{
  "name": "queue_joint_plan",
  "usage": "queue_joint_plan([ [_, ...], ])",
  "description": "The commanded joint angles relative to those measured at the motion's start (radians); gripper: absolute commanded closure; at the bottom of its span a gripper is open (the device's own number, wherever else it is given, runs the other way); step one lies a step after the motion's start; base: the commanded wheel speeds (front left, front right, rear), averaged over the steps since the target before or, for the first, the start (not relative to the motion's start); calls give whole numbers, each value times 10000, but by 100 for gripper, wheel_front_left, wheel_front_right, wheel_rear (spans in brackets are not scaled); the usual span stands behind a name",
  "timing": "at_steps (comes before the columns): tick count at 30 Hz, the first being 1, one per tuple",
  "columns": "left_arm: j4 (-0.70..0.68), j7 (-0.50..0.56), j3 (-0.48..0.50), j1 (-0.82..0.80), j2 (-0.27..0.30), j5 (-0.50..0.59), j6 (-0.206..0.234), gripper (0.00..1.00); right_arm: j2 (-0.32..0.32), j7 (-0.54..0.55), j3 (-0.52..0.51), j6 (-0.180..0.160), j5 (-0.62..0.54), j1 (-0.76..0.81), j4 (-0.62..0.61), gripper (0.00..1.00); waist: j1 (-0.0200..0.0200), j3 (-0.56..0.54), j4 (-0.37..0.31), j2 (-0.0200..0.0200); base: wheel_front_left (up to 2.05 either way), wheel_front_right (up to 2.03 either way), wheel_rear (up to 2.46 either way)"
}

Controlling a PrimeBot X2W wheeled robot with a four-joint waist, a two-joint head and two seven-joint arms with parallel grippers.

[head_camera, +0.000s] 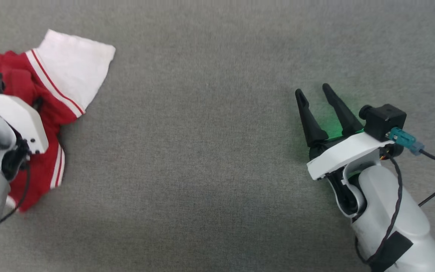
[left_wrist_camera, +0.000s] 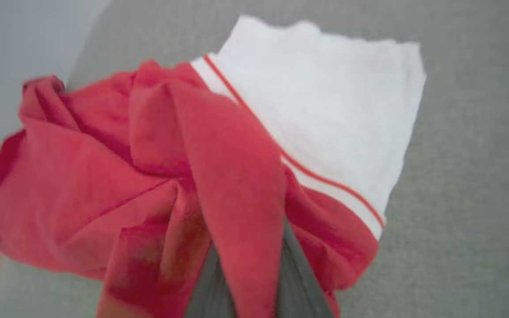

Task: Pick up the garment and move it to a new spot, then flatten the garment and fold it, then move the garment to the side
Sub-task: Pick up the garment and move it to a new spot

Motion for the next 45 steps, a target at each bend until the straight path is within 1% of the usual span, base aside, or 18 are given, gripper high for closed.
queue_joint_plan([
  [1, -59, -454, -182, -314, 52, 165, 12, 100, 78, -13, -56, 1, 77, 202, -6, 0, 0, -585, -131, 0, 0, 0, 0],
  [3, -162, -853, -343, -476, 42, 270, 12, 100, 161, -13, -111, 1, 151, 337, -30, 0, 0, -850, -241, 0, 0, 0, 0],
  [6, -367, -1061, -509, -627, -77, 279, 12, 100, 225, -13, -210, 1, 210, 503, -36, 0, 0, -1089, -371, 0, 0, 0, 0],
  [9, -891, -1084, -828, -746, -205, 136, 12, 100, 302, -14, -362, -1, 287, 754, -83, 0, 0, -1343, -623, 0, 0, 0, 0],
  [11, -1404, -1099, -986, -846, -208, -42, 12, 100, 356, -14, -467, 1, 330, 887, -156, 0, 0, -1425, -872, 0, 0, 0, 0],
  [18, -3815, -431, -1548, -909, -409, -1057, 12, 100, 552, -15, -1067, 1, 422, 1201, -546, 0, 0, -1448, -1859, 0, 0, 0, 0],
  [20, -4428, -263, -1607, -1024, -574, -1317, 12, 100, 627, -14, -1227, 1, 471, 1292, -647, 0, 0, -1399, -2166, 0, 0, 0, 0],
  [22, -4902, -137, -1605, -1091, -885, -1698, 12, 100, 675, -14, -1366, 1, 491, 1401, -760, 0, 0, -1359, -2460, 0, 0, 0, 0],
  [24, -5277, 69, -1733, -1151, -1191, -1968, 12, 100, 727, -14, -1481, 1, 521, 1417, -857, 0, 0, -1294, -2769, 0, 0, 0, 0],
  [26, -5465, 272, -1856, -1200, -1365, -2225, 12, 100, 781, -14, -1606, 1, 568, 1444, -883, 0, 0, -1210, -3088, 0, 0, 0, 0],
  [28, -5499, 542, -2151, -1165, -1448, -2268, 12, 100, 829, -16, -1689, 1, 605, 1419, -944, 0, 0, -1104, -3405, 0, 0, 0, 0],
  [31, -5287, 912, -2788, -1061, -1347, -2067, 11, 100, 892, -14, -1851, 1, 687, 1380, -1052, 0, 0, -920, -3871, 0, 0, 0, 0],
  [34, -4874, 1162, -3614, -1170, -1011, -1668, 13, 100, 933, -16, -1910, 1, 829, 1403, -1124, 0, 0, -733, -4285, 0, 0, 0, 0],
  [36, -4537, 1343, -4033, -1249, -908, -1581, 11, 100, 949, -14, -1908, 1, 936, 1444, -1170, 0, 0, -613, -4511, 0, 0, 0, 0],
  [42, -3644, 1881, -5555, -1846, -507, -880, 13, 100, 943, -14, -1671, 1, 1613, 1431, -1313, 0, 0, -185, -5044, 0, 0, 0, 0],
  [45, -3087, 2386, -6172, -2031, -380, -739, 19, 100, 947, -14, -1543, 1, 1854, 1400, -1393, 0, 0, 0, -5266, 0, 0, 0, 0],
])
